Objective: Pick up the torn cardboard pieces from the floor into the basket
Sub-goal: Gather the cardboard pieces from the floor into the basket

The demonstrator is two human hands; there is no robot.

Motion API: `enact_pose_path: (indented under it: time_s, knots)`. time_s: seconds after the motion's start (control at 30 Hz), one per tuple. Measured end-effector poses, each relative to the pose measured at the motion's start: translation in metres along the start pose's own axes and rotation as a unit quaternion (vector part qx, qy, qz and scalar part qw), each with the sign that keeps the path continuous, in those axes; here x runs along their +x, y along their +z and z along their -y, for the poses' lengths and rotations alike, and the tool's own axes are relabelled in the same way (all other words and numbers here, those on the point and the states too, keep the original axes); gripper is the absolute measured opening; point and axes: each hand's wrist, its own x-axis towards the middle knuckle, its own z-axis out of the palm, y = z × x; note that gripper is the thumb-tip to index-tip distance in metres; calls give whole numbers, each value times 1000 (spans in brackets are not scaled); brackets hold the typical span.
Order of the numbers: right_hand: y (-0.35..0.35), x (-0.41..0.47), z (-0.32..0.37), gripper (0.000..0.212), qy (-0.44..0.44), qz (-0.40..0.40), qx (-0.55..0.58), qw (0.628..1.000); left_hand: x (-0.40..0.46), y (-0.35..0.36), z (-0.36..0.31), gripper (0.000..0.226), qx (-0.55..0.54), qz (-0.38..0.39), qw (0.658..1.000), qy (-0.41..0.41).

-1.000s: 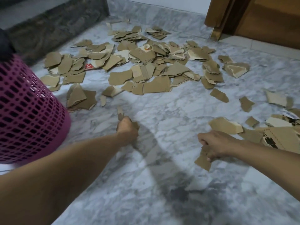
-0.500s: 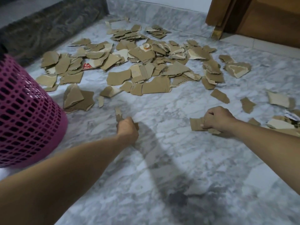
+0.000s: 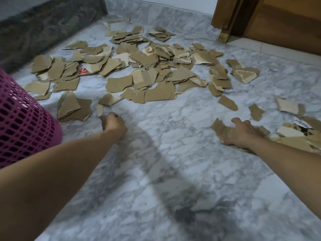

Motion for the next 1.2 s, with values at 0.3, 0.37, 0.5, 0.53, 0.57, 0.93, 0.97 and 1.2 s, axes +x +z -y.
enact_pose_path:
  time_s: [0.3, 0.37, 0.5, 0.53, 0.57, 0.93, 0.97, 1.2]
  knots:
    - [-1, 2, 16, 84, -41, 20, 56, 997, 17, 4, 1, 45, 50, 0, 989, -137]
    - [-1, -2, 27, 78, -46, 23, 66, 996, 17, 6, 4, 43, 75, 7, 991, -109]
    - [-5, -8, 56, 40, -66, 12, 100, 993, 11, 4, -7, 39, 32, 8, 998, -60]
    - [-5, -9, 65, 34, -75, 8, 120, 990, 8, 5, -8, 39, 45, 25, 997, -56]
    - [-6, -8, 77, 35, -89, 7, 138, 986, 5, 3, -11, 41, 38, 43, 997, -61]
    - [3, -1, 196, 31, -186, 46, 326, 926, -14, 14, -4, 25, 185, 82, 979, 29]
    - [5, 2, 199, 34, -191, 47, 334, 922, -13, 15, -3, 24, 183, 86, 979, 35]
    - [4, 9, 210, 35, -199, 60, 337, 918, -10, 11, -9, 31, 136, 129, 982, 37]
